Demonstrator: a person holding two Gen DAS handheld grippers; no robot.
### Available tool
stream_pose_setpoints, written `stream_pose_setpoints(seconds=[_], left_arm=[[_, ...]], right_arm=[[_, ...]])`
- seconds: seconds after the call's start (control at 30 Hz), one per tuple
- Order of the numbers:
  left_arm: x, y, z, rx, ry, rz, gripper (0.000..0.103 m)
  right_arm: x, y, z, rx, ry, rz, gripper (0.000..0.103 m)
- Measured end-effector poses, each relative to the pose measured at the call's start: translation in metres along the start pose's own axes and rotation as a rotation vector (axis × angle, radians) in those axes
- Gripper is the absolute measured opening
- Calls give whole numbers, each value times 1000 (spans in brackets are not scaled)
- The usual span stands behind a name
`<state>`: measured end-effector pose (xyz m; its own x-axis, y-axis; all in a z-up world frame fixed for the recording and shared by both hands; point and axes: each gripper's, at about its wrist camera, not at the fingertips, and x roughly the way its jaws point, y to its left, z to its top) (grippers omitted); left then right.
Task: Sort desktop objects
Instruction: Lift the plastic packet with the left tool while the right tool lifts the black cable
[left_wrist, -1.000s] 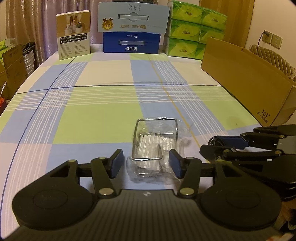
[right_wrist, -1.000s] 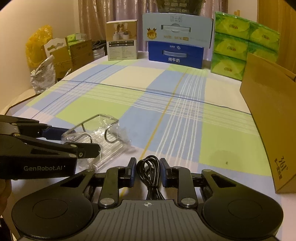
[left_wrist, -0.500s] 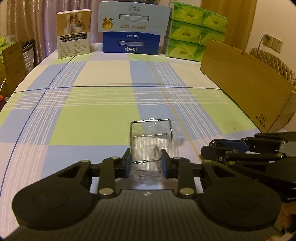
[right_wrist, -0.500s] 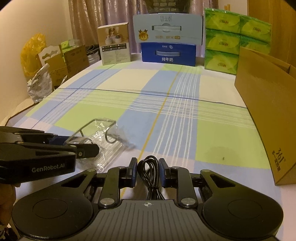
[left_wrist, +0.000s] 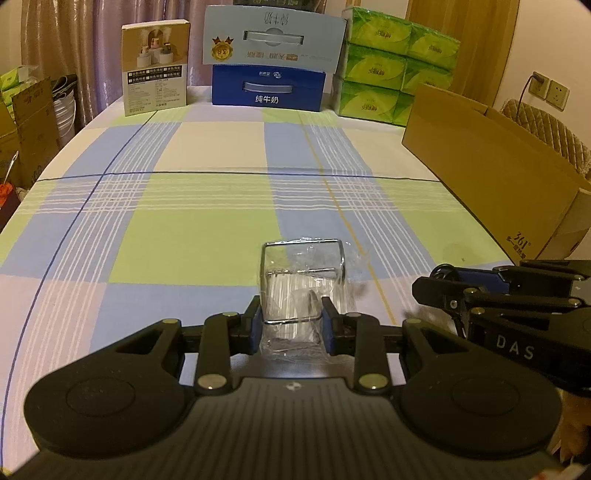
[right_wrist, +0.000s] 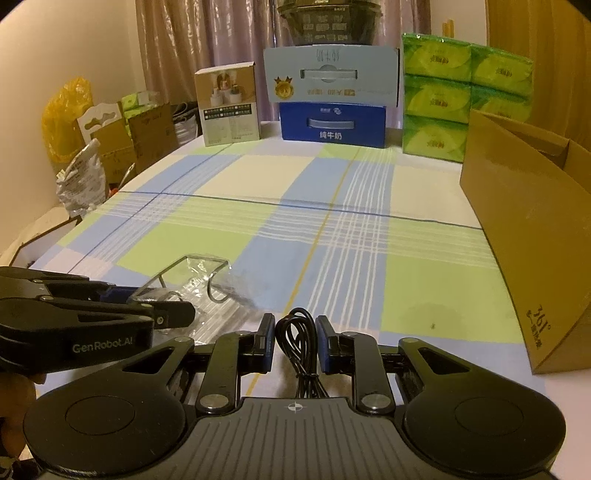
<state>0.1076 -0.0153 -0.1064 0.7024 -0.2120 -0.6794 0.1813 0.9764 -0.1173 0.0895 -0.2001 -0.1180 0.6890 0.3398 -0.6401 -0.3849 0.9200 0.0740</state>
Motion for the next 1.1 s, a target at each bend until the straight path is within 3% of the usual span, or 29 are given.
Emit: stream_pose_setpoints(seconds=[0.37, 0.4, 0.43, 0.73, 1.1], left_arm=[[-7, -1, 2, 2, -22, -5, 26], [-8, -1, 2, 2, -23, -5, 26], [-8, 0, 2, 1, -24, -7, 26], [-5, -2, 4, -5, -26, -15, 26], [-15, -9, 10, 13, -53, -29, 26]], right_arm=[[-10, 0, 4, 4, -38, -6, 18], [-11, 0, 5, 2, -43, -6, 10], [-12, 1, 5, 1, -44, -5, 9], [-9, -2, 6, 23, -45, 0, 9], [-27, -9, 15, 50, -118, -18, 7]])
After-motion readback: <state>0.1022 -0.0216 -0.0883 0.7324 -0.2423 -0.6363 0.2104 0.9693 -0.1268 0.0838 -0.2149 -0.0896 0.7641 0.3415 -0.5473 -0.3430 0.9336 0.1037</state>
